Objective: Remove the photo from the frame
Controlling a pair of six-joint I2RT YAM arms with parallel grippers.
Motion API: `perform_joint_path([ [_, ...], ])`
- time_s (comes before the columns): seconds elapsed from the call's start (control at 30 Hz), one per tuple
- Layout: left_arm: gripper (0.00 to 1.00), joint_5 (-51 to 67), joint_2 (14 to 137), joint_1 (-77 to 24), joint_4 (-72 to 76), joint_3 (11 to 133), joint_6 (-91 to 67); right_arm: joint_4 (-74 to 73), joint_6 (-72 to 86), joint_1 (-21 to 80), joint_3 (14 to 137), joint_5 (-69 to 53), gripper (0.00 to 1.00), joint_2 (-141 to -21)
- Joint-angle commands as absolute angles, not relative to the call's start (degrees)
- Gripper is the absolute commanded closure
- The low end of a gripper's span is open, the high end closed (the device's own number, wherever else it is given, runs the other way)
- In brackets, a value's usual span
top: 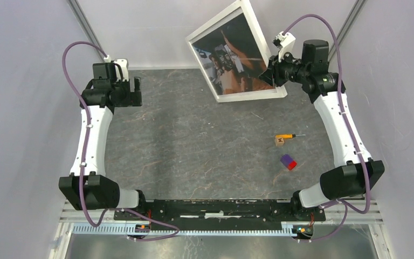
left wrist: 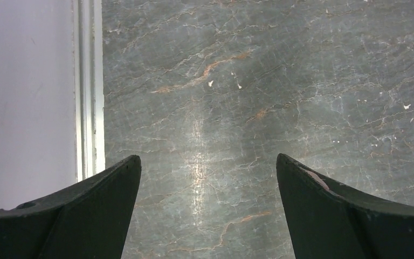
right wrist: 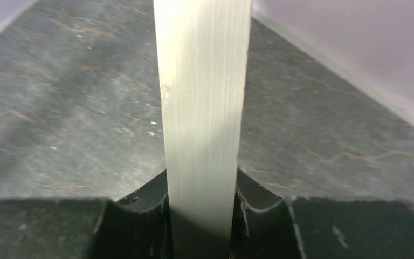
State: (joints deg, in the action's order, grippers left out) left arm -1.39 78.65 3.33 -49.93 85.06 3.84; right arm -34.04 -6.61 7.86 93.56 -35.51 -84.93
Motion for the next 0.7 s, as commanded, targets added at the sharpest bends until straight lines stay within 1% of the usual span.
perform_joint_path([
  [0.0,0.0,-1.32,76.3,4.3,-50.09,87.73,1.79,-29.12,-20.32,11.73,102.61,-29.05,1.0,-82.21],
  [0.13,0.0,-1.93,76.63,5.08,-51.6,90.09,2.84,-31.06,-28.27,17.31,101.94,-20.9,1.0,-80.99],
  [0.43,0.0,-2.19,77.25,6.48,-53.08,92.99,3.96,-30.46,-40.61,30.94,93.32,-1.81,1.0,-77.35],
  [0.57,0.0,-2.89,78.51,6.93,-53.05,95.86,4.6,-28.78,-44.37,38.15,87.29,6.37,1.0,-75.3],
  [0.67,0.0,-3.21,79.55,7.3,-53.12,97.45,4.44,-24.11,-47.3,44.6,79.91,14.75,1.0,-73.29],
])
